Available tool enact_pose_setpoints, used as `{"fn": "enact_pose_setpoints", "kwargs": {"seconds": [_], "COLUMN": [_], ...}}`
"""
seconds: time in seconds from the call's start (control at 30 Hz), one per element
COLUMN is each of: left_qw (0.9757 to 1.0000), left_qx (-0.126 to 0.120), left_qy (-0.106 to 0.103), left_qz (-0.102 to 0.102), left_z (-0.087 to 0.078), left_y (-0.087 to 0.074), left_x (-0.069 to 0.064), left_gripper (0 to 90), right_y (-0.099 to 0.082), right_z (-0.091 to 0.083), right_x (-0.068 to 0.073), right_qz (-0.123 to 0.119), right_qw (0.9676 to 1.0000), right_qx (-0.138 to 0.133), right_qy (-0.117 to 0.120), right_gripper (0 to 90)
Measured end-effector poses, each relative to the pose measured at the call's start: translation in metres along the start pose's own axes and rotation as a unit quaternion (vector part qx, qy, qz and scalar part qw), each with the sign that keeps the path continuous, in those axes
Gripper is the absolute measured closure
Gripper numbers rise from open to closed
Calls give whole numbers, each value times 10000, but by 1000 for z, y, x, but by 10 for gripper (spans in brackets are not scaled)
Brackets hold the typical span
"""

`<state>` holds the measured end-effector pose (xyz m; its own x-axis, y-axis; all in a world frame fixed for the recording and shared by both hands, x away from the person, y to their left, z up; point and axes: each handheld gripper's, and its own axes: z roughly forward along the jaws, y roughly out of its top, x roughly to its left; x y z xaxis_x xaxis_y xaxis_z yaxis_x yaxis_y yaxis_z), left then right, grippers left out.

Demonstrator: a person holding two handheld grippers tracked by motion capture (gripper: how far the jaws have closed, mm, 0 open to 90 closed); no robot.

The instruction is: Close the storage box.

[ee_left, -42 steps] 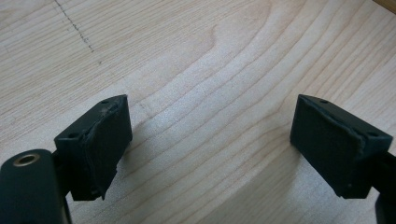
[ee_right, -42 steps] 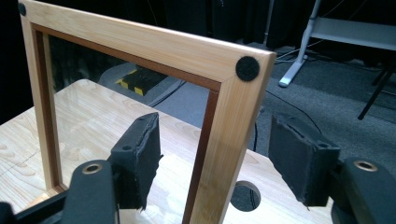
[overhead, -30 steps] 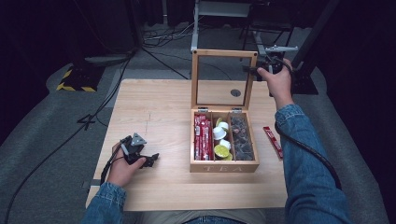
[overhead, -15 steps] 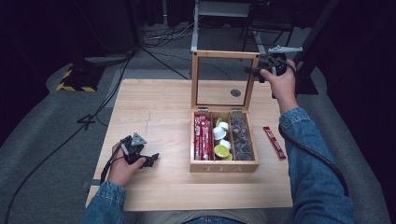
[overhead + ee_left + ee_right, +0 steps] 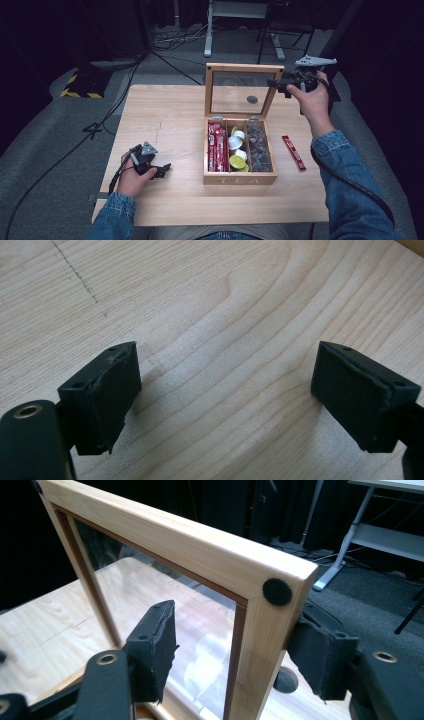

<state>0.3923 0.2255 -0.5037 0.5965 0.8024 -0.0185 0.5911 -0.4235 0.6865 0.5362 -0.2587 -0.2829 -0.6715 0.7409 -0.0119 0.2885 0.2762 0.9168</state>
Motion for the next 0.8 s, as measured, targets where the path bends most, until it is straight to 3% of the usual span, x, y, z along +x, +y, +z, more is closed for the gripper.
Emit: {"fn": "enact_pose_setpoints", "kwargs": {"seconds": [0.3, 0.43, 0.8], "left_qw": [10000, 10000, 10000], "left_qx": [-2, -1, -1], "left_qy": [12, 15, 7], "left_qz": [13, 9, -5], "left_z": [1, 1, 1], "left_y": [1, 1, 1], "left_x": [0, 0, 0], "left_gripper": [129, 129, 129], "right_y": [-11, -13, -28], "right_z": [-23, -28, -44], "right_x": [19, 23, 43], "right_qz": [-137, -55, -267], "right_qw": [9998, 9997, 9988], "right_qx": [134, 222, 396], "right_qy": [-14, 36, 96], "right_gripper": [451, 432, 430]}}
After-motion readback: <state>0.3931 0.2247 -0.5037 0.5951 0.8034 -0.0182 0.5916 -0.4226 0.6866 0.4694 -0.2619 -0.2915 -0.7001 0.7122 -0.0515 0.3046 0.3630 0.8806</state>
